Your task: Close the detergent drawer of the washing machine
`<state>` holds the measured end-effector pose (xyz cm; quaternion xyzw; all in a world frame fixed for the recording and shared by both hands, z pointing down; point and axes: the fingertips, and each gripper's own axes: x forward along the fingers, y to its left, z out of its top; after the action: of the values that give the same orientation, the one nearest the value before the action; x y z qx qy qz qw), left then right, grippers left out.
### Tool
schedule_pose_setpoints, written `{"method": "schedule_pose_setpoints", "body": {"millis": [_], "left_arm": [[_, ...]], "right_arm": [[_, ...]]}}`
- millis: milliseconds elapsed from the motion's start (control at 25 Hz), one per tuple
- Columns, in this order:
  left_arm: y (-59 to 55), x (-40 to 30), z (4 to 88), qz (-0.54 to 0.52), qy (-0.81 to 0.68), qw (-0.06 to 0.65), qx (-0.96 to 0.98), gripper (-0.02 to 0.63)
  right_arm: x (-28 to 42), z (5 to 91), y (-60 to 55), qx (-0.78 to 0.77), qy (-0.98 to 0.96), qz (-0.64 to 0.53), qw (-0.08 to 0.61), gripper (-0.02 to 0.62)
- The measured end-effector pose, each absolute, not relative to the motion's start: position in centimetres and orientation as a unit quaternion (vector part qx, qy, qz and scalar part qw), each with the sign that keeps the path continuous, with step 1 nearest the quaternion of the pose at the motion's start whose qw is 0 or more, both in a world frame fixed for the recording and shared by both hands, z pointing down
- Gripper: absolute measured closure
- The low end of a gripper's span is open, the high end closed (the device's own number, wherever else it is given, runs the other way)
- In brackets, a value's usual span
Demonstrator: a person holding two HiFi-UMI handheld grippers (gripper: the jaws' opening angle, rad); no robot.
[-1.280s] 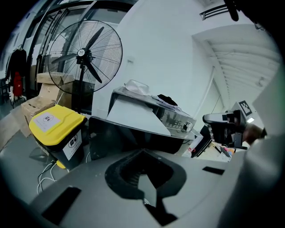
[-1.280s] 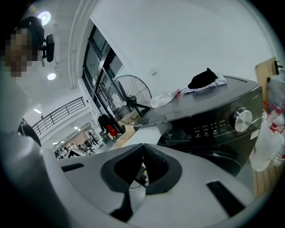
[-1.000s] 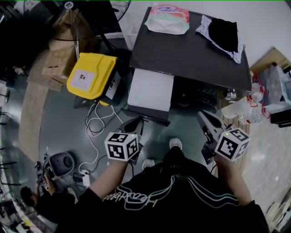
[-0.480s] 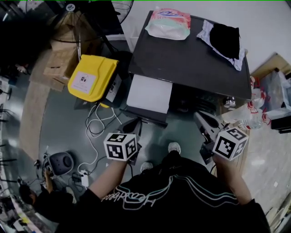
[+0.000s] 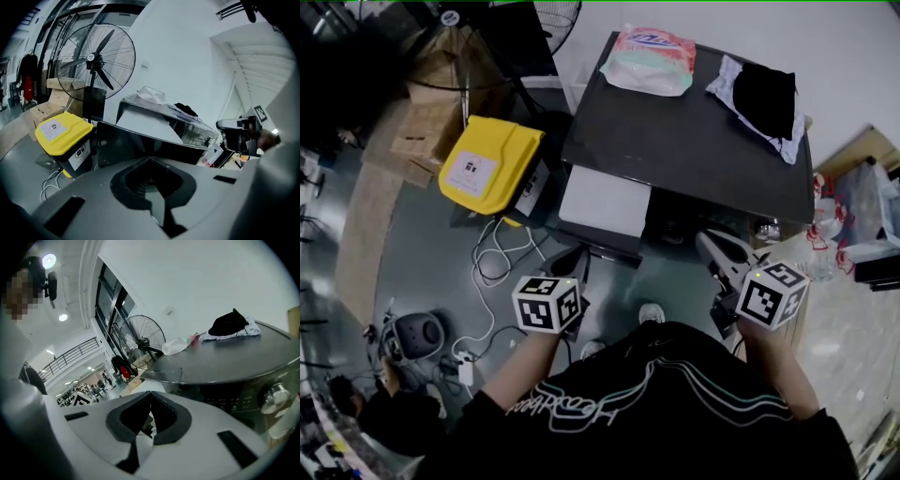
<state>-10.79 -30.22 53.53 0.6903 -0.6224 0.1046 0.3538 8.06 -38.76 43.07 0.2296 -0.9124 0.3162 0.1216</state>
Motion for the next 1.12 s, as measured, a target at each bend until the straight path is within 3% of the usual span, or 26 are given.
{"method": "schedule_pose_setpoints", "body": {"millis": [1120], "left_arm": [[-36.4, -11.7, 53.4, 0.086, -0.678, 0.332, 0.65, 0.584]], "right_arm": [[9.0, 42.3, -43.3, 0.149, -0.937, 0.269, 0.163, 0.569]]}}
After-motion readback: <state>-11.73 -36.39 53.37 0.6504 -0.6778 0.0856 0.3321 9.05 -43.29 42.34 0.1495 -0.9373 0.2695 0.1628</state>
